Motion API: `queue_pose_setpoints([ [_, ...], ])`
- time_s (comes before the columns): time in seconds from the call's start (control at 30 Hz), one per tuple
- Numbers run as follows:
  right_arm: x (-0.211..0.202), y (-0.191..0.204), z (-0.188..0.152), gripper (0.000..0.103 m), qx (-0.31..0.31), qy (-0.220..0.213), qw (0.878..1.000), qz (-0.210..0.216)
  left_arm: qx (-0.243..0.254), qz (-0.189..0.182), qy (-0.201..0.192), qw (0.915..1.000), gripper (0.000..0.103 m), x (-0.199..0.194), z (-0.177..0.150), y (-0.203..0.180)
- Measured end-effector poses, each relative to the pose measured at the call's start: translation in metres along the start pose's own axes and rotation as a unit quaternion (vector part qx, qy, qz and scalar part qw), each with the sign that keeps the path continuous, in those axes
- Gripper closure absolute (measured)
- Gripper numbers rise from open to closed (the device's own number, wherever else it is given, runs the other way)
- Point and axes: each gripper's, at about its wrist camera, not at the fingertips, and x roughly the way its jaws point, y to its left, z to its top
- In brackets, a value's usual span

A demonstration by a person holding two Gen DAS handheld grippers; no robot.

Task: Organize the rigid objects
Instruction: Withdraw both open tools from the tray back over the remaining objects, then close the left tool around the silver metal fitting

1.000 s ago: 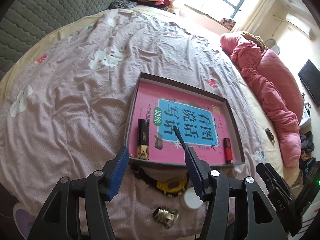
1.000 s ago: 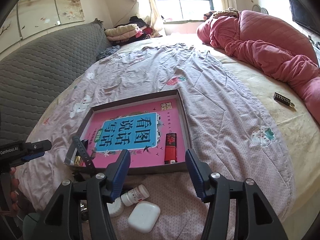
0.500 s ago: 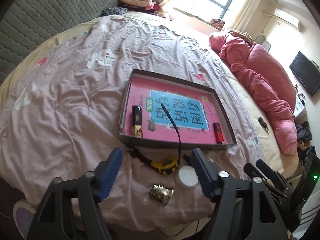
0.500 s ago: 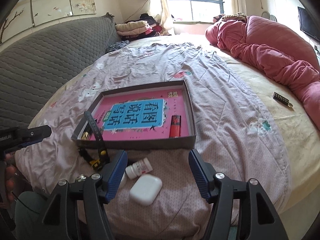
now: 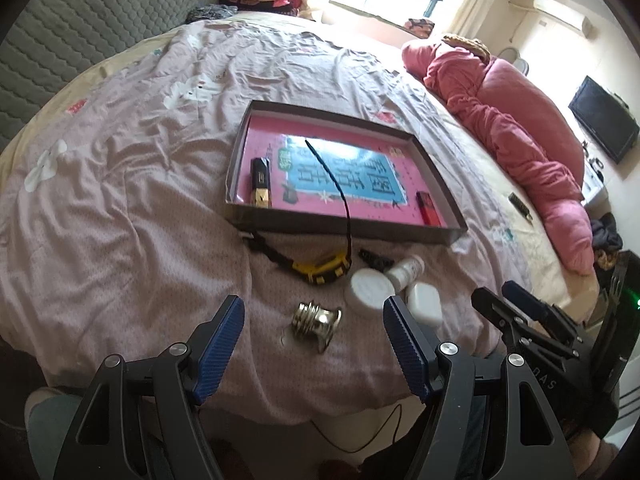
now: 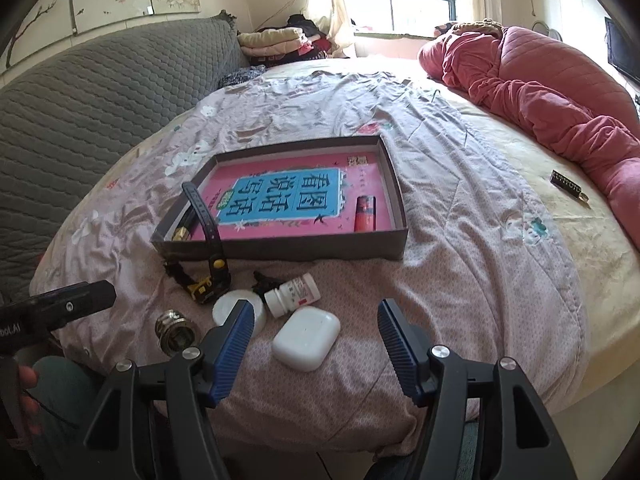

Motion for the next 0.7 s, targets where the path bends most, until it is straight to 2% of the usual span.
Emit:
queue_pose_setpoints([
  [0.7,0.013,0.007,-0.026,0.039,-0.004,0.027,1.000,-0.013,0.019,0.019,0.046,0.9986,0.030,0.033,-0.030,-0.006],
])
